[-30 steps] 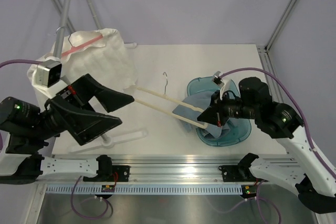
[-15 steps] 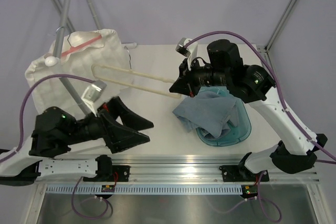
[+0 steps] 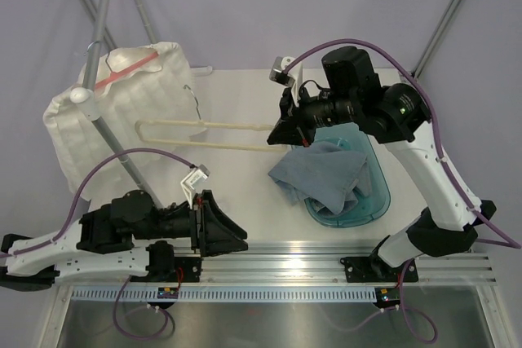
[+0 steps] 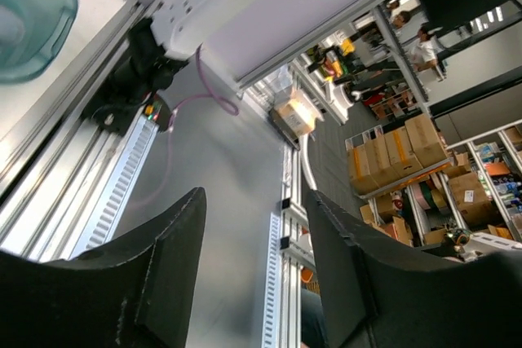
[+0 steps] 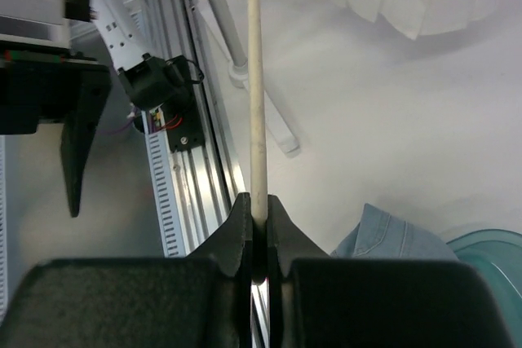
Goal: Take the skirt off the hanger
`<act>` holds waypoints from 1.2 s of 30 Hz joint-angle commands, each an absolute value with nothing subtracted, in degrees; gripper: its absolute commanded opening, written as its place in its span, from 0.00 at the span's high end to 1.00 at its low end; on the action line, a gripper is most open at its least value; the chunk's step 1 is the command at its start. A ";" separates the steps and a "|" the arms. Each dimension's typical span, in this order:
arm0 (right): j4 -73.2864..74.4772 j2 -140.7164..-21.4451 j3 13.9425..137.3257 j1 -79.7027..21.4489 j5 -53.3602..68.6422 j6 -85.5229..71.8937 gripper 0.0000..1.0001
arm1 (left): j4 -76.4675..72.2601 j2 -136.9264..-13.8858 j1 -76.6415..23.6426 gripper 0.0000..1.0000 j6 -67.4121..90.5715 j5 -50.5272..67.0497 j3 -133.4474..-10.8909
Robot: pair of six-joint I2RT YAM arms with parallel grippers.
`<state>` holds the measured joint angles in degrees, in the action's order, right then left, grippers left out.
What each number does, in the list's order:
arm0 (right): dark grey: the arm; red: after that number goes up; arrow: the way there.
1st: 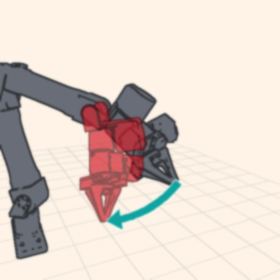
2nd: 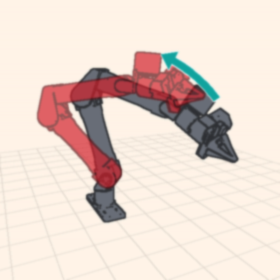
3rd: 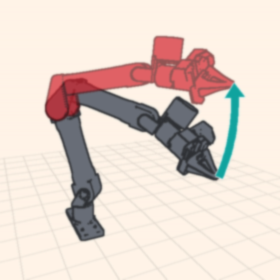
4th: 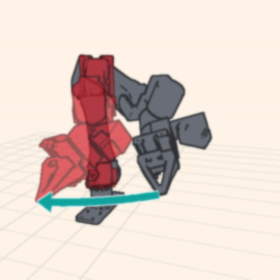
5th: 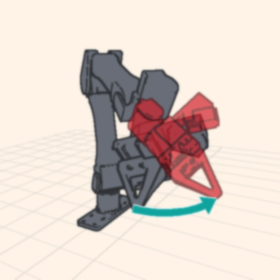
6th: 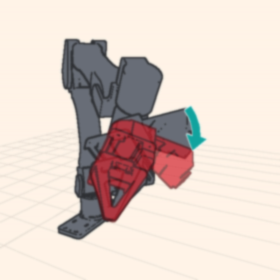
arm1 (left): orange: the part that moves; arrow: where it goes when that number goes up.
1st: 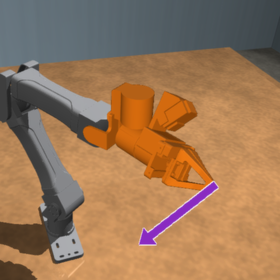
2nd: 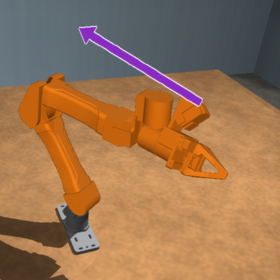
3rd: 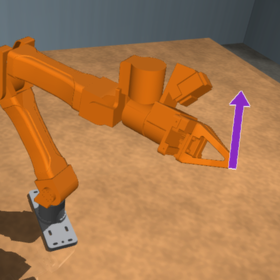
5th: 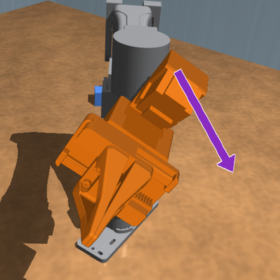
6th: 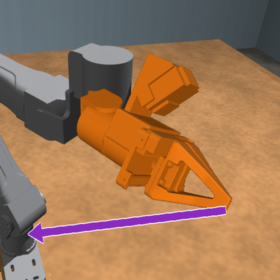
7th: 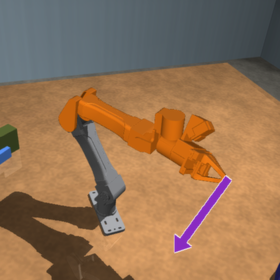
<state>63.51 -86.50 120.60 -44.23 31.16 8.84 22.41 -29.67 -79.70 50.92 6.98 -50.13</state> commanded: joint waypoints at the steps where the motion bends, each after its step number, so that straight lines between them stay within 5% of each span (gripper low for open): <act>1: 70.55 -88.94 125.41 -44.12 38.58 15.37 1.00 | 24.78 -28.65 -80.24 0.46 52.29 6.16 -47.47; 7: 72.86 -91.66 129.63 -43.33 44.65 18.98 1.00 | 26.98 -30.85 -80.51 0.49 51.68 5.54 -44.13; 14: 74.01 -100.09 140.26 -43.33 45.62 21.80 1.00 | 32.25 -32.78 -83.23 0.68 53.96 -5.25 -42.02; 36: 48.90 -117.68 154.25 -43.33 65.03 13.72 1.00 | 22.68 -42.88 -84.02 0.66 55.81 -7.47 -34.37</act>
